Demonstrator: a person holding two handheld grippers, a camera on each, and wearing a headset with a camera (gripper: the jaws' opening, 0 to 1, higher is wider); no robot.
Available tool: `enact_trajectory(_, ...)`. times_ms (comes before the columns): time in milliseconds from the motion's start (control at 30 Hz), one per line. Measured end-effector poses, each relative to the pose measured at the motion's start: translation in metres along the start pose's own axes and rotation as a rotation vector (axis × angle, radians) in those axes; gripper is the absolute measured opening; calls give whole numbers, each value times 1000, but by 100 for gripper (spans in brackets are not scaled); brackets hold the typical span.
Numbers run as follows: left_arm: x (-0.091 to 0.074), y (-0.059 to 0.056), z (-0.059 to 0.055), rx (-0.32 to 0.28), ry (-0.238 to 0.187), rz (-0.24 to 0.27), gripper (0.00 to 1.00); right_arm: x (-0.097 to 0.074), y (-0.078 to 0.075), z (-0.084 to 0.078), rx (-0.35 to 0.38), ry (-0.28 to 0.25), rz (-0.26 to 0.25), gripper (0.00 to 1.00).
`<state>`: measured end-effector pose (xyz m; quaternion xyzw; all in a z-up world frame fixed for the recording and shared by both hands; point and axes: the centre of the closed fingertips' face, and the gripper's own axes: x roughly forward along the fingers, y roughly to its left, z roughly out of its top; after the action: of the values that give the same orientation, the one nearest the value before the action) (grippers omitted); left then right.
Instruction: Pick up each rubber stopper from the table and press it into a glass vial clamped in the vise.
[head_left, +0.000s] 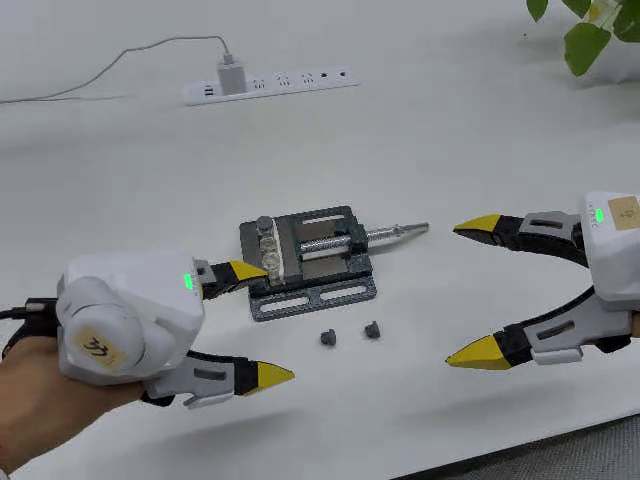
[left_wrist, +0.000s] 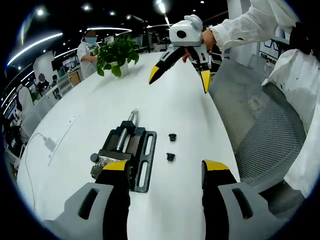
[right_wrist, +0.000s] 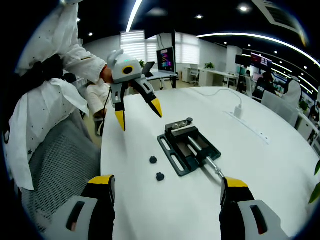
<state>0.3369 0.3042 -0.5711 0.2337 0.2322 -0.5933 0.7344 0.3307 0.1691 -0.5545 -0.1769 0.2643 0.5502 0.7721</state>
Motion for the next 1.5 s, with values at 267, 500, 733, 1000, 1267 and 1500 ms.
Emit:
enact_trajectory(267,31,-8,-16,14,68,-48,38,0,0,-6,21,-6,-11,85)
enact_trajectory(500,53,-10,-24,52,113,-83,28,-4,-4,-10,38,-8,-22,84)
enact_trajectory(733,67,-9,-31,66,147,-95,16,-6,-7,-12,51,-8,-33,83)
enact_trajectory(1000,76,-10,-35,56,162,-111,11,-9,-7,-13,61,-10,-41,83)
enact_trajectory(1267,81,-11,-36,55,167,-122,8,-11,-9,-14,65,-6,-48,82)
enact_trajectory(1500,82,-11,-37,58,172,-125,6,-11,-9,-16,70,-3,-47,81)
